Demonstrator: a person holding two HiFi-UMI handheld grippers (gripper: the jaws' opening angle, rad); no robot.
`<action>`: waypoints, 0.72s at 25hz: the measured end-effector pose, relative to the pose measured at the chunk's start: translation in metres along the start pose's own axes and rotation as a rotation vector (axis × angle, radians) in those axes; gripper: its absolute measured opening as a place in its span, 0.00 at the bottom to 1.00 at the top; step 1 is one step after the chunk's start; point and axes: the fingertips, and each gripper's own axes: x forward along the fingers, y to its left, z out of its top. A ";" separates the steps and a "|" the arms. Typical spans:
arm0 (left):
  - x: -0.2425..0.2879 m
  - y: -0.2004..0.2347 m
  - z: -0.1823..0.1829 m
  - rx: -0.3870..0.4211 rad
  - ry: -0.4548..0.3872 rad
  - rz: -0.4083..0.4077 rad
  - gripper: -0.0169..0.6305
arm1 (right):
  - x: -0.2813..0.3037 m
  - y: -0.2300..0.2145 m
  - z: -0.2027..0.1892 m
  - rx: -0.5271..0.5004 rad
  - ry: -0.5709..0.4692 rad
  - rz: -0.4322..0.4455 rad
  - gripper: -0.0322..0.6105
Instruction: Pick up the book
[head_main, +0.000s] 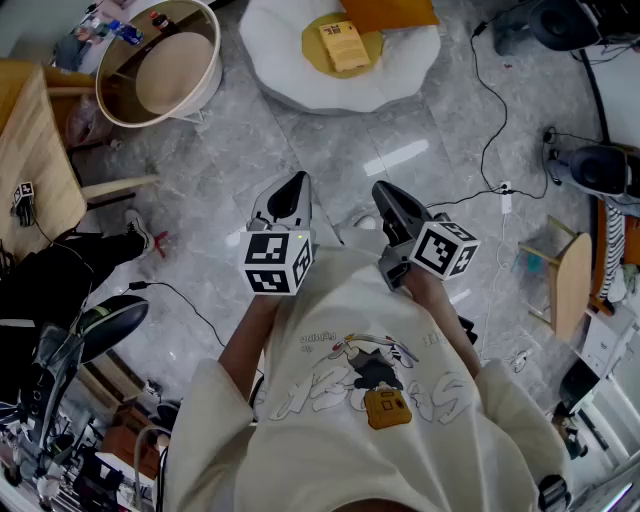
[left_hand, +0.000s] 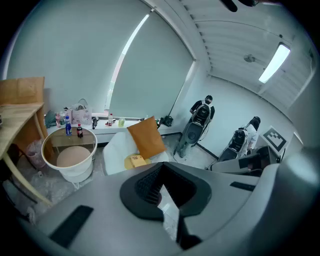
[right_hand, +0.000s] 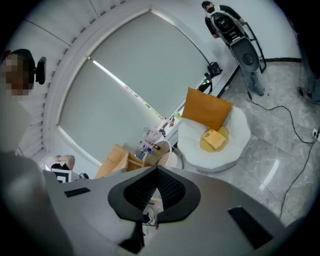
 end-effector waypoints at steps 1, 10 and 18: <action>0.004 -0.015 0.000 0.011 0.001 -0.012 0.03 | -0.014 -0.006 0.001 -0.008 -0.010 -0.006 0.09; 0.028 -0.192 -0.040 0.126 0.036 -0.061 0.03 | -0.172 -0.108 0.005 0.107 -0.152 0.001 0.09; 0.032 -0.334 -0.101 0.127 0.069 -0.071 0.03 | -0.271 -0.181 -0.006 0.043 -0.146 0.019 0.09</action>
